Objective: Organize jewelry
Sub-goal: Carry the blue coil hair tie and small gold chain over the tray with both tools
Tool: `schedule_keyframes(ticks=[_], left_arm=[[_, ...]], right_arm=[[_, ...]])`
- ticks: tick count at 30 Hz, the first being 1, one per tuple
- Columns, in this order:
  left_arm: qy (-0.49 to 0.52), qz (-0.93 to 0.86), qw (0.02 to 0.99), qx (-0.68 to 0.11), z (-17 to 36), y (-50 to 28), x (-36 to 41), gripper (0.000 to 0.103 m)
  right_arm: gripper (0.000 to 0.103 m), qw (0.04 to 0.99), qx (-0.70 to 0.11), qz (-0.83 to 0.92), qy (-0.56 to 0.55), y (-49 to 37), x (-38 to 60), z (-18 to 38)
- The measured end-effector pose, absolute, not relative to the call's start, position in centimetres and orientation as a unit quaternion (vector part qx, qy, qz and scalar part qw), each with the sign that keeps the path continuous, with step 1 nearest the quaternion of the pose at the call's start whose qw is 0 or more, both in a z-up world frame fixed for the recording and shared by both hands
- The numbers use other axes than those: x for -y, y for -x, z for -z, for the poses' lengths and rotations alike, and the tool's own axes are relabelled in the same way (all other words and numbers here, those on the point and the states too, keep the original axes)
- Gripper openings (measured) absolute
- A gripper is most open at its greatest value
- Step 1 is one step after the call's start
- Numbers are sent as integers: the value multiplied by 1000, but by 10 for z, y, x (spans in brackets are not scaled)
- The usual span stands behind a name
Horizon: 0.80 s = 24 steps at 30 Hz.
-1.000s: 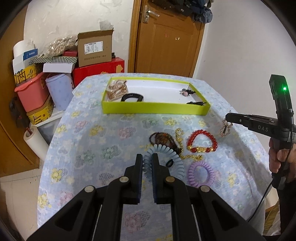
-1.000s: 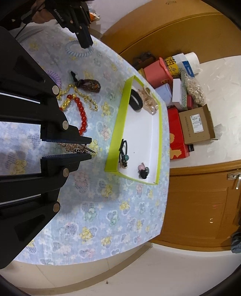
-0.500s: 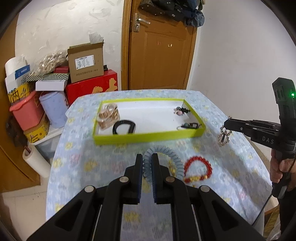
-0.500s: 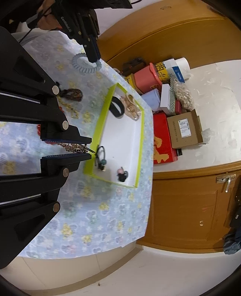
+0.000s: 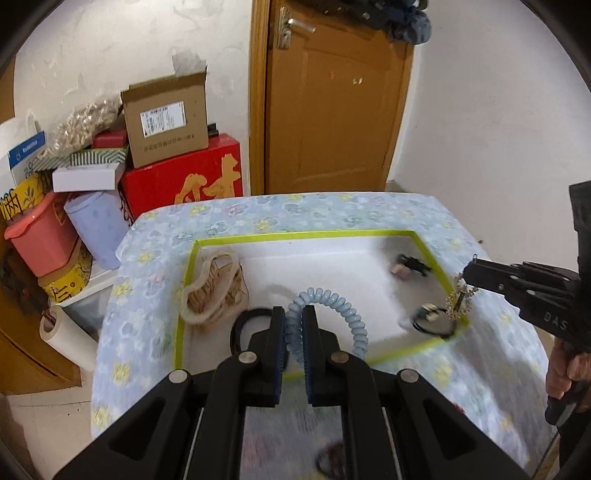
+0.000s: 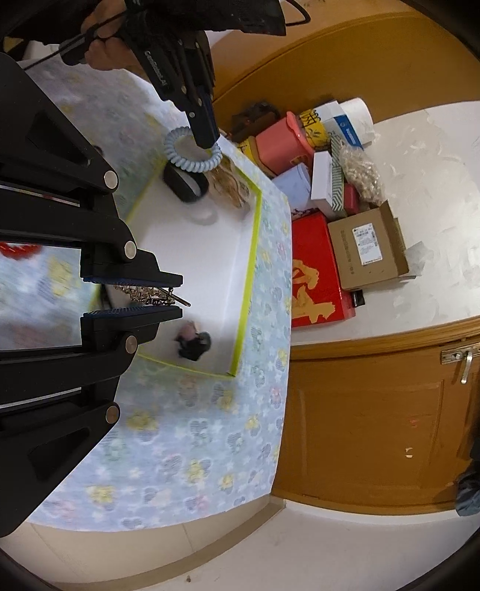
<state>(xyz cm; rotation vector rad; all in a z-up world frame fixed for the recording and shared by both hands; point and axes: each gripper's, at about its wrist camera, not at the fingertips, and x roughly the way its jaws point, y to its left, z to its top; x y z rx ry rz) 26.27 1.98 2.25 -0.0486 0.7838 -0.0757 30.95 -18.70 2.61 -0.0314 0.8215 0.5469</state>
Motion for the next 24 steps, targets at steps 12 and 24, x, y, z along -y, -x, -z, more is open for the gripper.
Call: schedule_keyframes(ticks=[12, 24], left_arm=[[21, 18, 910, -415, 10, -326, -24, 9], [10, 5, 899, -439, 36, -345, -24, 10]], right_arm=[[11, 865, -432, -253, 31, -348, 176, 13], [18, 864, -441, -240, 48, -356, 174, 22]])
